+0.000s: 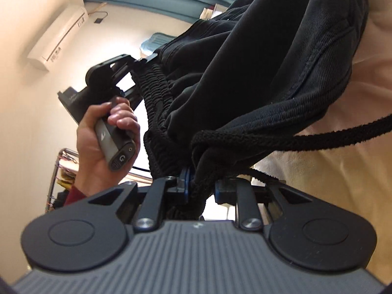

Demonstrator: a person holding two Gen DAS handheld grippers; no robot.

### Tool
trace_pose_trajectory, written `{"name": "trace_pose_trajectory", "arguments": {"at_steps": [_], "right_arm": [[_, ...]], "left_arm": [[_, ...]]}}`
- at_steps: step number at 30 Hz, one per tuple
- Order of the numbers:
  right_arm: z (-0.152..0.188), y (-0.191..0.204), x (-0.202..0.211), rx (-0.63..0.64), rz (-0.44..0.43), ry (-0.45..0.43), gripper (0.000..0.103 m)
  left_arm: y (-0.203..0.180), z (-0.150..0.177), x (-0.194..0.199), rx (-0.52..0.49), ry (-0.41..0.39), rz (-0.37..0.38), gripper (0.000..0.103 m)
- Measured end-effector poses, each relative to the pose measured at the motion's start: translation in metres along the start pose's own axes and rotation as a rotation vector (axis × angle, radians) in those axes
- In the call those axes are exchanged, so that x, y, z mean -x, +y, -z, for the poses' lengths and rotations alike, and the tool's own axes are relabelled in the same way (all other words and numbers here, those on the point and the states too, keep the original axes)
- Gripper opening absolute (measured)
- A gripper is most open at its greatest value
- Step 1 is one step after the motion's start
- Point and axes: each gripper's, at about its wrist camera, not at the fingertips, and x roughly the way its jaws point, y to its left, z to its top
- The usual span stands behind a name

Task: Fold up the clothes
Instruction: 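Lift the sweatpants up by the waistband with both grippers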

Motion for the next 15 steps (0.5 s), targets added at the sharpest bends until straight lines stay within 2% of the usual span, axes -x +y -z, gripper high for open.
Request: {"name": "trace_pose_trajectory", "arguments": {"at_steps": [4,7,8,11,12,13,14,15], "right_arm": [[0.005,-0.032,-0.039,-0.013,0.117,0.101,0.021],[0.003,-0.047,-0.043,-0.014,0.144,0.150,0.022],[0.002,-0.048,-0.041,-0.014,0.142,0.159,0.024],[0.002,-0.041,-0.033,0.042,0.157,0.186,0.027],[0.001,-0.037,-0.030,0.076,0.157,0.193,0.029],[0.000,-0.032,-0.028,0.109,0.157,0.199,0.034],[0.000,-0.028,-0.025,0.143,0.158,0.206,0.046],[0.000,-0.022,-0.021,0.177,0.160,0.209,0.053]], "left_arm": [[0.041,0.029,-0.048,0.031,0.069,-0.072,0.018],[0.072,0.047,-0.061,0.058,0.102,-0.108,0.021],[0.083,0.052,-0.057,0.064,0.110,-0.108,0.022],[0.102,0.060,-0.036,0.077,0.144,-0.107,0.035],[0.104,0.059,-0.030,0.068,0.147,-0.105,0.044],[0.101,0.061,-0.016,0.052,0.131,-0.121,0.058],[0.097,0.062,-0.002,0.036,0.114,-0.136,0.067],[0.094,0.063,0.012,0.020,0.097,-0.152,0.085]]}}
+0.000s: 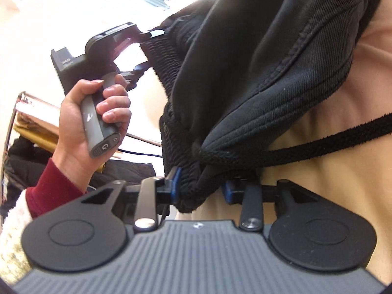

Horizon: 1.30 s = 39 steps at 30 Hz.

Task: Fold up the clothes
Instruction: 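Lift the sweatpants up by the waistband with both grippers, then lower the sweatpants flat onto the bed and open both grippers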

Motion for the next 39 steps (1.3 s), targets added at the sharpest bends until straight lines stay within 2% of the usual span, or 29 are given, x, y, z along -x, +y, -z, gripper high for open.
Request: {"name": "trace_pose_trajectory", "arguments": {"at_steps": [1,2,3,5,9,13,17,20,22,25,28,31,33,39], "right_arm": [[0.002,0.007,0.007,0.032,0.014,-0.010,0.066],[0.005,0.013,0.014,0.061,0.024,-0.018,0.076],[0.007,0.018,0.021,0.083,0.023,-0.020,0.079],[0.012,0.030,0.038,0.127,0.030,-0.020,0.086],[0.025,0.055,0.087,0.250,0.092,-0.044,0.085],[0.053,0.080,0.149,0.401,0.179,-0.108,0.085],[0.060,0.082,0.220,0.525,0.313,-0.232,0.085],[0.060,0.075,0.259,0.591,0.418,-0.337,0.085],[0.059,0.066,0.286,0.607,0.475,-0.411,0.085],[0.062,0.040,0.314,0.593,0.528,-0.541,0.085],[0.069,0.006,0.336,0.550,0.566,-0.671,0.085],[0.067,-0.023,0.341,0.456,0.611,-0.662,0.085],[0.066,-0.027,0.339,0.442,0.630,-0.658,0.085],[0.063,-0.015,0.337,0.514,0.644,-0.689,0.084]], "left_arm": [[-0.001,0.003,0.014,-0.014,-0.018,-0.016,0.092],[-0.002,0.006,0.029,-0.028,-0.037,-0.033,0.094],[-0.003,0.008,0.043,-0.042,-0.055,-0.049,0.096],[-0.014,0.018,0.075,-0.064,-0.075,-0.031,0.100],[-0.035,0.045,0.137,-0.088,-0.121,0.046,0.102],[-0.081,0.094,0.206,-0.128,-0.171,0.143,0.103],[-0.135,0.144,0.253,-0.235,-0.218,0.200,0.103],[-0.173,0.184,0.284,-0.319,-0.263,0.198,0.103],[-0.192,0.208,0.298,-0.335,-0.273,0.211,0.103],[-0.213,0.240,0.310,-0.321,-0.286,0.253,0.103],[-0.224,0.264,0.308,-0.307,-0.263,0.298,0.103],[-0.227,0.276,0.292,-0.319,-0.211,0.327,0.103],[-0.228,0.282,0.282,-0.339,-0.177,0.311,0.102],[-0.230,0.284,0.249,-0.384,-0.108,0.272,0.102]]}}
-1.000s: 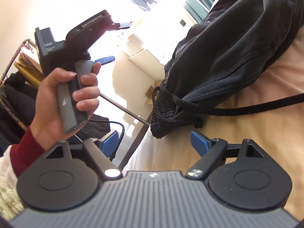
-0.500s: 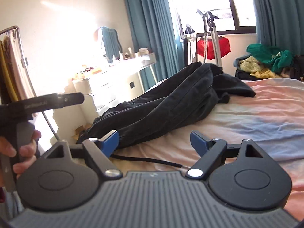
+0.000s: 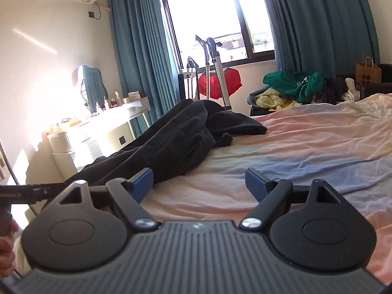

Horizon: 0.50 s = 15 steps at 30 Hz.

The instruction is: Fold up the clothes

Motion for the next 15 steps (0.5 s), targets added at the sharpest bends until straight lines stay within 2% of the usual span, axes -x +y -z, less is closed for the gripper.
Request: {"name": "trace_pose_trajectory", "arguments": {"at_steps": [7,12,15], "right_arm": [[0.001,-0.016,0.001,-0.064,0.020,0.025,0.084],[0.000,-0.026,-0.003,-0.112,0.021,0.027,0.084],[0.001,-0.029,-0.008,-0.118,0.036,0.042,0.084]], "left_arm": [[0.001,-0.001,-0.058,-0.055,0.068,0.012,0.101],[0.004,0.002,-0.106,-0.016,0.128,0.011,0.099],[0.005,-0.004,-0.138,0.015,0.132,0.010,0.099]]}}
